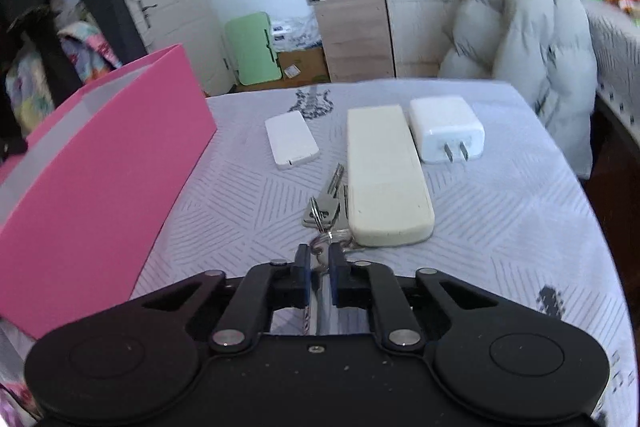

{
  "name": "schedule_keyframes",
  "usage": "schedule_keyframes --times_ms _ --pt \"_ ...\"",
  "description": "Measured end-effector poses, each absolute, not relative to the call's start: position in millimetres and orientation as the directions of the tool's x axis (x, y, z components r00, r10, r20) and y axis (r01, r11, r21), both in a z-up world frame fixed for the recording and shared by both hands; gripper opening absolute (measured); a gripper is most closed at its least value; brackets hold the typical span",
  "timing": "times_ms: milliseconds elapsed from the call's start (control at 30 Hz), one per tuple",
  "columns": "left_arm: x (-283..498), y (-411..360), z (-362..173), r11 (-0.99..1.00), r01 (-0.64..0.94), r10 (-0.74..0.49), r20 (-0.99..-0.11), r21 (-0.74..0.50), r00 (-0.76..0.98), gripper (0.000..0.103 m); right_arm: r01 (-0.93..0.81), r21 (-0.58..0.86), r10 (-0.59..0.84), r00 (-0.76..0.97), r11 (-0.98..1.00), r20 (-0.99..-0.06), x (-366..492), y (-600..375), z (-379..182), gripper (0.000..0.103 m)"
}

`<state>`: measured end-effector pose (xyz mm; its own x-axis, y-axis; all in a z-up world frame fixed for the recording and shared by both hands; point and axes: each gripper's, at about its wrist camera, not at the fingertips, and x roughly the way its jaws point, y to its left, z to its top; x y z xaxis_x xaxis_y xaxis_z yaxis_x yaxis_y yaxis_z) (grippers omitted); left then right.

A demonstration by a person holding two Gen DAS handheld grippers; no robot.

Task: Organize rigid objects
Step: 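Lift the keys with the right tool and drop them into the pink box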

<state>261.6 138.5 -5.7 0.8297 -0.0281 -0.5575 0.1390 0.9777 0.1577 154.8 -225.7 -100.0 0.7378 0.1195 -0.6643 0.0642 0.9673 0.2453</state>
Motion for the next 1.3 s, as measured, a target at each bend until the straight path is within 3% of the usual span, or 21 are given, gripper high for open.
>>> schedule_keyframes --times_ms 100,233,367,433,467,500,533,900,1300 --pt "260 141 -6 0.981 0.139 -0.041 -0.553 0.137 0.832 0.004 0.078 0.273 0.129 0.737 0.959 -0.663 158 -227 -104 0.018" --pt "261 143 -6 0.982 0.140 -0.045 -0.552 0.130 0.832 0.004 0.108 0.288 0.114 0.746 0.952 -0.657 159 -222 -106 0.038" --pt "262 142 -7 0.981 0.140 -0.042 -0.555 0.136 0.831 0.004 0.122 0.257 0.079 0.755 0.959 -0.652 161 -213 -106 0.041" --pt "262 141 -7 0.981 0.139 -0.041 -0.553 0.136 0.832 0.004 0.130 0.241 0.058 0.763 0.962 -0.643 162 -209 -107 0.036" --pt "262 141 -7 0.981 0.139 -0.040 -0.554 0.139 0.832 0.004 0.137 0.228 0.043 0.766 0.964 -0.642 163 -208 -107 0.029" --pt "262 142 -7 0.980 0.140 -0.041 -0.554 0.138 0.831 0.004 0.152 0.203 0.014 0.767 0.967 -0.642 162 -207 -107 0.012" --pt "262 142 -7 0.981 0.140 -0.042 -0.555 0.135 0.831 0.004 0.158 0.184 -0.005 0.771 0.970 -0.637 161 -207 -107 0.010" --pt "262 142 -7 0.982 0.141 -0.047 -0.554 0.128 0.831 0.004 0.082 0.271 0.082 0.834 0.959 -0.546 130 -214 -79 0.006" --pt "261 142 -8 0.982 0.137 -0.045 -0.548 0.129 0.835 0.004 -0.131 0.258 0.226 0.897 0.957 -0.381 130 -179 3 0.006"
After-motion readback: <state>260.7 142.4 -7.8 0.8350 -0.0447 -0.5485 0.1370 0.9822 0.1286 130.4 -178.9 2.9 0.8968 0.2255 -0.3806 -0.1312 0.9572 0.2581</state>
